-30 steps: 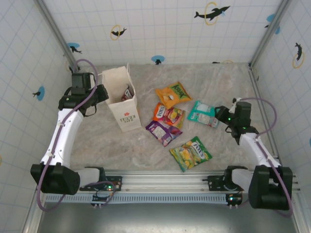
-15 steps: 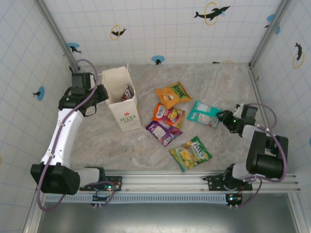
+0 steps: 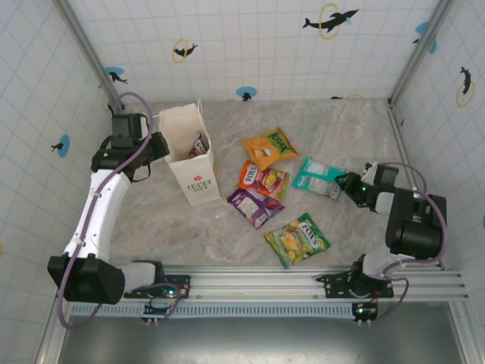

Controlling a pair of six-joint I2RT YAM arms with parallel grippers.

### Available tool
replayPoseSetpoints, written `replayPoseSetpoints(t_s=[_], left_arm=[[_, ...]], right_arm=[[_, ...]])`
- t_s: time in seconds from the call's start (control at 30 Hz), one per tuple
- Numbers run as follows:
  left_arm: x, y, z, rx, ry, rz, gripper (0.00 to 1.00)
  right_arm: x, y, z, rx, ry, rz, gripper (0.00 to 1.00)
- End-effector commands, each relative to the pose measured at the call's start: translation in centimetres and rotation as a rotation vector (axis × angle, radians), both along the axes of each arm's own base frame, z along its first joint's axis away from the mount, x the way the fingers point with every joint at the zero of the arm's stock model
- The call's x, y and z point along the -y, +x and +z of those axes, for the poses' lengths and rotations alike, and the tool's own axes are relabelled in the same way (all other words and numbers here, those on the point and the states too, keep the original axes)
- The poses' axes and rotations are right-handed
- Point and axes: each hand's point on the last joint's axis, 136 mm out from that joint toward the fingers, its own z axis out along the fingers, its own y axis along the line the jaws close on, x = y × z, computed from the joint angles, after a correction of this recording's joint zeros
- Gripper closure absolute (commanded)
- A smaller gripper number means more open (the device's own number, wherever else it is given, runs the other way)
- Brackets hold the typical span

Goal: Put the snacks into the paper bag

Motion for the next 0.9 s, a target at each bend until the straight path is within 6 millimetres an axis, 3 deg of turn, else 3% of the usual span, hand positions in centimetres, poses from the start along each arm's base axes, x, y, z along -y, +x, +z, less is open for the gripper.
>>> replayPoseSetpoints(t_s=[0.0, 0.3, 0.5, 0.6, 0.87], left_arm=[[0.2, -0.1, -0.2, -0.007, 0.006, -0.013, 0.86], [0.1, -0.2, 0.0, -0.006, 0.009, -0.007, 0.86], [0.1, -0.2, -0.1, -0.009, 0.012, -0.007, 0.86], [0.1, -0.2, -0.1, -0.009, 0.013, -0.008, 0.86], [0.2, -0.2, -0.1, -0.005, 0.011, -0.012, 0.86]], right_arm=[[-0.1, 1.5, 0.7, 0.047, 0.008, 0.019, 0.47], [-1.0, 2.8, 0.7, 0.079, 0.051, 0.043, 0.56], [-0.8, 3.1, 1.3, 0.098, 0.042, 0.036, 0.90], [-0.7, 3.2, 2.5, 0.124, 0.028, 0.023, 0.98], [-1.4, 3.2, 8.1, 0.249, -0.053, 0.013, 1.00]])
